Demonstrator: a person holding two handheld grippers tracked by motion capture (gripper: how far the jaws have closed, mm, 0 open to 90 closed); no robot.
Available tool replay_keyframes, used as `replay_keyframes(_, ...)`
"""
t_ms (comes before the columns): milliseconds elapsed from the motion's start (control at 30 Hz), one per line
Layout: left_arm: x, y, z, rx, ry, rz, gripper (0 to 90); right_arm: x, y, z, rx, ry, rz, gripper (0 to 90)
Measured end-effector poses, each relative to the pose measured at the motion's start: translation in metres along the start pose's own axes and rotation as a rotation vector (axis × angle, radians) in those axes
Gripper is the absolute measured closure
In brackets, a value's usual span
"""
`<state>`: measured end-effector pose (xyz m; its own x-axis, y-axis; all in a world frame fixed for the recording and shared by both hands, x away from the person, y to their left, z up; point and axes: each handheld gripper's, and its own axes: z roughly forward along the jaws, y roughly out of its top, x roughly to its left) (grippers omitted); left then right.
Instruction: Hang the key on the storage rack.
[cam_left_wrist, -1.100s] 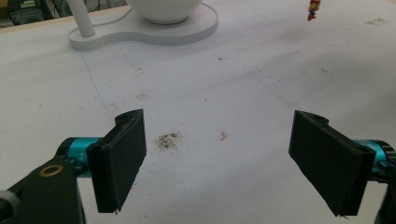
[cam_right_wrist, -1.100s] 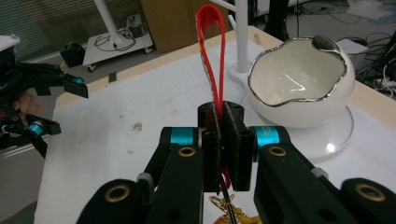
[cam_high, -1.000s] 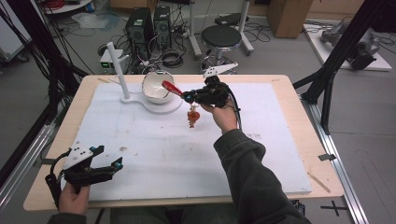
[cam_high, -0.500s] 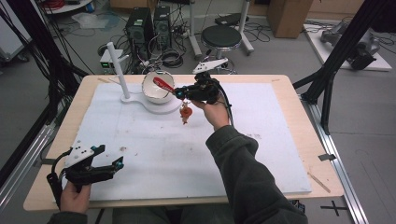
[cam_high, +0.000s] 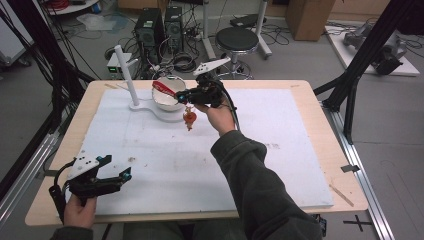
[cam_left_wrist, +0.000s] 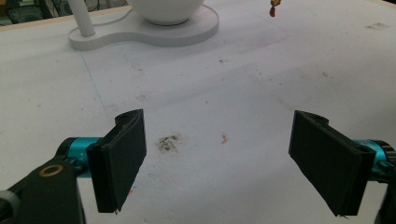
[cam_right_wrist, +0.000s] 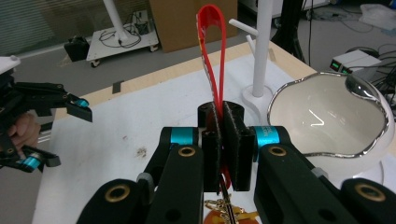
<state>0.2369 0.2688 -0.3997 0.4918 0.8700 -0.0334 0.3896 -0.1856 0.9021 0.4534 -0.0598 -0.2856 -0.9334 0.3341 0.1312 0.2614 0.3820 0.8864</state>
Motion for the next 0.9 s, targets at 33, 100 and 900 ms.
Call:
replay_keyframes(33, 0.000, 0.000, 0.000, 0.000, -0.002, -0.002, 19.5, 0.000, 0.001, 0.002, -0.003, 0.004, -0.001, 85.9)
replay_keyframes(100, 0.000, 0.000, -0.001, -0.002, 0.000, -0.003, 19.5, 0.001, 0.003, 0.006, -0.012, 0.005, -0.005, 85.9)
replay_keyframes(900, 0.002, -0.001, -0.002, 0.000, 0.004, -0.001, 19.5, 0.004, 0.023, 0.047, 0.010, -0.003, -0.025, 85.9)
